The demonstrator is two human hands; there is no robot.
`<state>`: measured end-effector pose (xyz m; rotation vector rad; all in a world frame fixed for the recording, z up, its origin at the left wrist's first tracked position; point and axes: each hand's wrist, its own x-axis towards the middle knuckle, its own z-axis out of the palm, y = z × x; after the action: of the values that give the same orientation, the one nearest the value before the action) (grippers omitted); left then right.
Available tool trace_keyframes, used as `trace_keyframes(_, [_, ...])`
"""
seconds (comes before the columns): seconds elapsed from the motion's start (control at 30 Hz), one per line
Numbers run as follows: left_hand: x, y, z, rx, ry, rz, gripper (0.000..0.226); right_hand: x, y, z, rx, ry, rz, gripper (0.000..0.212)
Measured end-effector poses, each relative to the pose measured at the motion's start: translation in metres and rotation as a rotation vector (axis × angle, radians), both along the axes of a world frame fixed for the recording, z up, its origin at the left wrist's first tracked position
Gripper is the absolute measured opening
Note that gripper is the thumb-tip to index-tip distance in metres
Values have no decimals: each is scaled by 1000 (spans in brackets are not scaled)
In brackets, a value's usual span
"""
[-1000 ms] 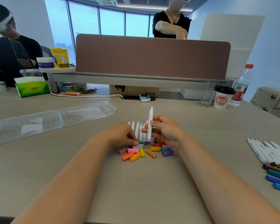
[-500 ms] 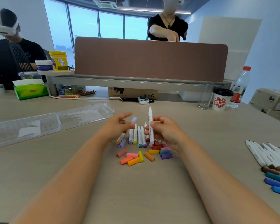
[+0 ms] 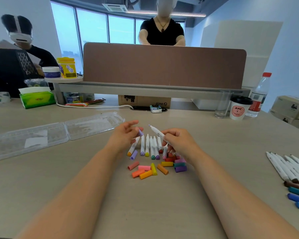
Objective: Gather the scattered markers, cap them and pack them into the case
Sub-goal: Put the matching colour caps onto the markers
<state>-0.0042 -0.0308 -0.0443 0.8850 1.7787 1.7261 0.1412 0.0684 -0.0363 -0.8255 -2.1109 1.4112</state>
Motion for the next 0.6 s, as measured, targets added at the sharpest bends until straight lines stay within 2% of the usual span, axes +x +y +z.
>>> trace_keyframes(0.07, [2,-1,1,-4,195,19,22,0,1,0,1,1,-7,24])
trace_keyframes(0.2, [3,-2,1,-27,373,-57,17,-1,1,-2,26,-17,4,24])
trace_keyframes(0.6, [3,-3,1,-38,445,-236,26,1,1,-2,118,-87,7,24])
